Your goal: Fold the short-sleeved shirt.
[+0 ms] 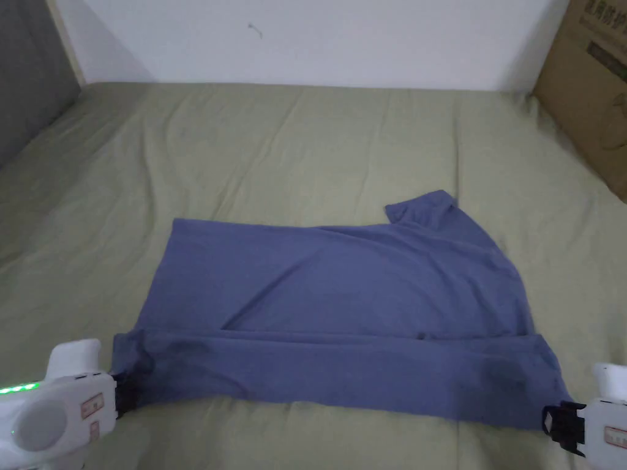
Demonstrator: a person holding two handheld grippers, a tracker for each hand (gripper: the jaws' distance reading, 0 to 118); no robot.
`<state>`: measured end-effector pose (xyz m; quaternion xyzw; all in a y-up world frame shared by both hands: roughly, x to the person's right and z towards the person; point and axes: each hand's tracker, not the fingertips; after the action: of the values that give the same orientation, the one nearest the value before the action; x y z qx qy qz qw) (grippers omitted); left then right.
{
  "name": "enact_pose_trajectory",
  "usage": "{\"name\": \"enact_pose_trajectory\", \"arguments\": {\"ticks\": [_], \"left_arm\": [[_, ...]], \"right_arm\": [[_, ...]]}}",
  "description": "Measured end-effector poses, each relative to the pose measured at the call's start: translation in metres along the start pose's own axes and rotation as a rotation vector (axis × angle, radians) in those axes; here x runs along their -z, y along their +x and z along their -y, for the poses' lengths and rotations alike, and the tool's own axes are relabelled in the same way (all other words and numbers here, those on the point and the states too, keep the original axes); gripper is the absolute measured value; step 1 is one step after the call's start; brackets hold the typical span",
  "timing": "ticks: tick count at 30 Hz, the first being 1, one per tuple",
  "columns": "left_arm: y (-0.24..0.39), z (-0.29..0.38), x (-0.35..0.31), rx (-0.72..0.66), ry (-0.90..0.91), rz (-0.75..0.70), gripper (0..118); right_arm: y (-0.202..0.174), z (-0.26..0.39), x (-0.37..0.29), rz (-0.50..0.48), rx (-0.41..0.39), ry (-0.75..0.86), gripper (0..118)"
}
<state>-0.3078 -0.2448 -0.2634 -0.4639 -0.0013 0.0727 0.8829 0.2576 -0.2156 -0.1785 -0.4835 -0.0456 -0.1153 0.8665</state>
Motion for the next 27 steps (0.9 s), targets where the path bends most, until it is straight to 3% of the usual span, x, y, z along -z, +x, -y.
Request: {"name": "enact_pose_trajectory", "arguments": {"ticks": [1,2,4,5,9,11,13,14,15,16,17,19,27], "left_arm": [[-0.002,-0.002,-0.003,-0.008,0.015,0.017,6],[-0.003,-0.004,-0.006,-0.007,0.016,0.018,6],[-0.010,-0.007,-0.007,0.004,0.034,0.014,6],[-0.011,-0.008,-0.007,0.008,0.035,0.016,6],[-0.012,-0.009,-0.006,0.003,0.031,0.029,6],[-0.011,-0.009,-0.003,0.000,0.024,0.029,6],[-0.013,-0.009,0.000,0.009,0.018,0.023,6],[-0.013,-0.009,-0.001,0.015,0.018,0.023,6],[-0.013,-0.010,-0.001,0.020,0.017,0.020,6],[-0.013,-0.011,-0.003,0.029,0.021,0.021,6],[-0.010,-0.011,-0.010,0.029,0.022,0.023,6],[-0.012,-0.015,-0.014,0.050,0.025,0.022,6],[-0.017,-0.008,-0.045,0.142,0.016,0.026,6]], "right_arm": [[0.001,0.000,-0.001,-0.002,-0.001,0.004,5],[0.002,0.000,-0.002,0.002,-0.001,0.010,23],[0.005,-0.004,0.000,0.022,0.000,0.019,77],[0.007,-0.007,0.004,0.040,0.012,0.018,79],[0.019,-0.017,0.024,0.050,0.096,-0.002,79],[0.022,-0.017,0.041,-0.006,0.109,-0.048,76],[0.016,-0.012,0.054,0.046,0.086,-0.097,44],[0.013,-0.012,0.051,0.062,0.070,-0.060,43],[0.012,-0.014,0.044,0.048,0.063,-0.059,32],[0.014,-0.018,0.038,-0.022,0.062,-0.054,6],[0.016,-0.021,0.035,-0.041,0.097,-0.053,6],[0.014,-0.024,0.023,-0.013,0.050,-0.055,6],[0.030,-0.025,-0.019,-0.054,0.078,-0.024,6]]}}
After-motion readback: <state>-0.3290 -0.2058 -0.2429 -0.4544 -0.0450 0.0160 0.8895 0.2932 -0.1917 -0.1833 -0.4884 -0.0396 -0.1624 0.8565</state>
